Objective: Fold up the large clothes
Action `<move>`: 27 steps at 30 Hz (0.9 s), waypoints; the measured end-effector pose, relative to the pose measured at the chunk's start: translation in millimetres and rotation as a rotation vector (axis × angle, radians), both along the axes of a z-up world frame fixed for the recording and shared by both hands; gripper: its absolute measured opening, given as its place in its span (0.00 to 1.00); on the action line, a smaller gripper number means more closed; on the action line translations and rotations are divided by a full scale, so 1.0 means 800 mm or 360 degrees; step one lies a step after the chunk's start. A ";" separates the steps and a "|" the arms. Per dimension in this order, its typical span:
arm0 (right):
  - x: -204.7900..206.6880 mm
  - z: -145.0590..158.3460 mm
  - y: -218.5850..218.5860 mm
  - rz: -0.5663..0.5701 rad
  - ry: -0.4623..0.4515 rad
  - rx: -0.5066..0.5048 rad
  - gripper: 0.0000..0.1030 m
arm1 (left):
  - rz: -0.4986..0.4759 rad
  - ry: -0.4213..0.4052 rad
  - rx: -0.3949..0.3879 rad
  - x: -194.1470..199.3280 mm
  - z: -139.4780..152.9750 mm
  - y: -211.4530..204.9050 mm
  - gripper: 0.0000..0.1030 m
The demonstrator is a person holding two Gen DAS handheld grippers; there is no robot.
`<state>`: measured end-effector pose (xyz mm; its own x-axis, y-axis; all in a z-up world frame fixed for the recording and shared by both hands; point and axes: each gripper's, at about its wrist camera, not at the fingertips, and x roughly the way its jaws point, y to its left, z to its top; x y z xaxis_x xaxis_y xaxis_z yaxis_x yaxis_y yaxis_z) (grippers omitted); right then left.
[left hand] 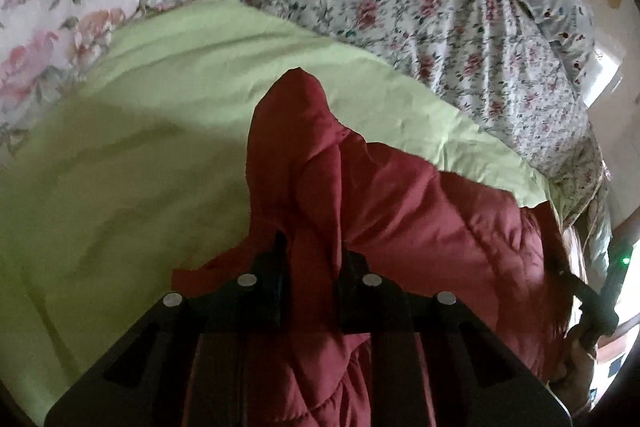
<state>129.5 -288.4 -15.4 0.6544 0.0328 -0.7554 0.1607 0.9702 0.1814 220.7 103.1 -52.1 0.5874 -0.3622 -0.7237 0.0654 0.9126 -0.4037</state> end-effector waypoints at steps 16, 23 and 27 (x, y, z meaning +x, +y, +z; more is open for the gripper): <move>0.013 -0.033 -0.011 -0.0020 0.0056 0.0119 0.17 | -0.0032 0.0054 -0.0123 0.021 -0.027 0.002 0.15; 0.013 -0.033 -0.011 -0.0029 0.0052 0.0121 0.19 | -0.0014 0.0062 -0.0089 0.019 -0.025 0.002 0.22; 0.010 -0.033 -0.015 -0.0039 0.0055 0.0160 0.28 | 0.0035 0.0053 -0.0058 0.011 -0.020 0.009 0.37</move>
